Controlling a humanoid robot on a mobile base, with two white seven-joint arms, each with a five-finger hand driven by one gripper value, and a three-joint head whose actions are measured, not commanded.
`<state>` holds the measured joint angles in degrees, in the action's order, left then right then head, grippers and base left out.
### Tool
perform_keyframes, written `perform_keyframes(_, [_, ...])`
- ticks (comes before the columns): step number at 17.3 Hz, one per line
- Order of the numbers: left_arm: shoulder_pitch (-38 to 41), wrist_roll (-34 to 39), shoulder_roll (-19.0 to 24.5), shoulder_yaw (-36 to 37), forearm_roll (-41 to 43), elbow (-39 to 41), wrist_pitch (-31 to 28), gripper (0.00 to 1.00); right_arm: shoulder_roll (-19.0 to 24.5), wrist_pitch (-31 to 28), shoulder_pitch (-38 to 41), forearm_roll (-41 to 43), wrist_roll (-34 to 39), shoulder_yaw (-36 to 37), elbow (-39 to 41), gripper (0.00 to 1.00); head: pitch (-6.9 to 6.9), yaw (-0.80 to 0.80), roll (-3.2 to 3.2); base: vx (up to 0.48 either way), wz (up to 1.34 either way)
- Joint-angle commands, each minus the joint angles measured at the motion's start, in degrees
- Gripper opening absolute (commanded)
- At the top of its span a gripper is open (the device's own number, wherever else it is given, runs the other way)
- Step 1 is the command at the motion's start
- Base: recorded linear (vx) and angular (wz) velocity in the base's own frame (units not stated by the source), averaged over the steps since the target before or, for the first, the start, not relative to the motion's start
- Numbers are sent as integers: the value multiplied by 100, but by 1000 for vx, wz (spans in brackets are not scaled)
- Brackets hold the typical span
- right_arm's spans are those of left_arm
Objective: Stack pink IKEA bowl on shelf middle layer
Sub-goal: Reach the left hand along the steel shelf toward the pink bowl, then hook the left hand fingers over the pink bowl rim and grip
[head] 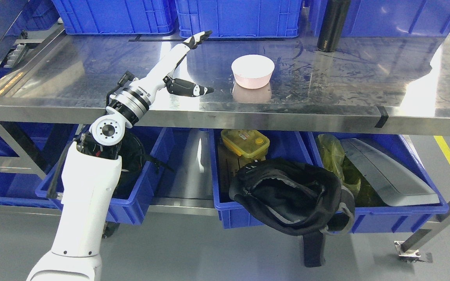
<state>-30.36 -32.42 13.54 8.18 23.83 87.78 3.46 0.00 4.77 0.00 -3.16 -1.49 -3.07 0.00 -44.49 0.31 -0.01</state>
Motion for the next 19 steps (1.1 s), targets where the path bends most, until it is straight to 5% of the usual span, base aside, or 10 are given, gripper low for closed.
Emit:
perform_keyframes(1, [-944, -651, 1177, 834, 1632, 99, 32, 99, -100, -2, 132, 0, -1, -1, 100, 100, 0, 0, 0, 0, 0])
perform_keyframes(5, [-1077, -678, 1090, 1036, 1764, 90, 32, 98, -100, -2, 132, 0, -1, -1, 100, 100, 0, 0, 0, 0, 0])
perform_keyframes(8, [-1068, -974, 941, 1318, 2194, 29, 14, 86, -100, -2, 132, 0, -1, -1, 100, 100, 0, 0, 0, 0, 0])
perform_keyframes(14, [-1156, -1452, -52, 1318, 2775, -602, 41, 77, -100, -2, 132, 0, -1, -1, 100, 100, 0, 0, 0, 0, 0])
perform_keyframes(19, [-1595, -1434, -448, 1327, 2811, -1305, 67, 69, -100, -2, 132, 0, -1, -1, 100, 100, 0, 0, 0, 0, 0])
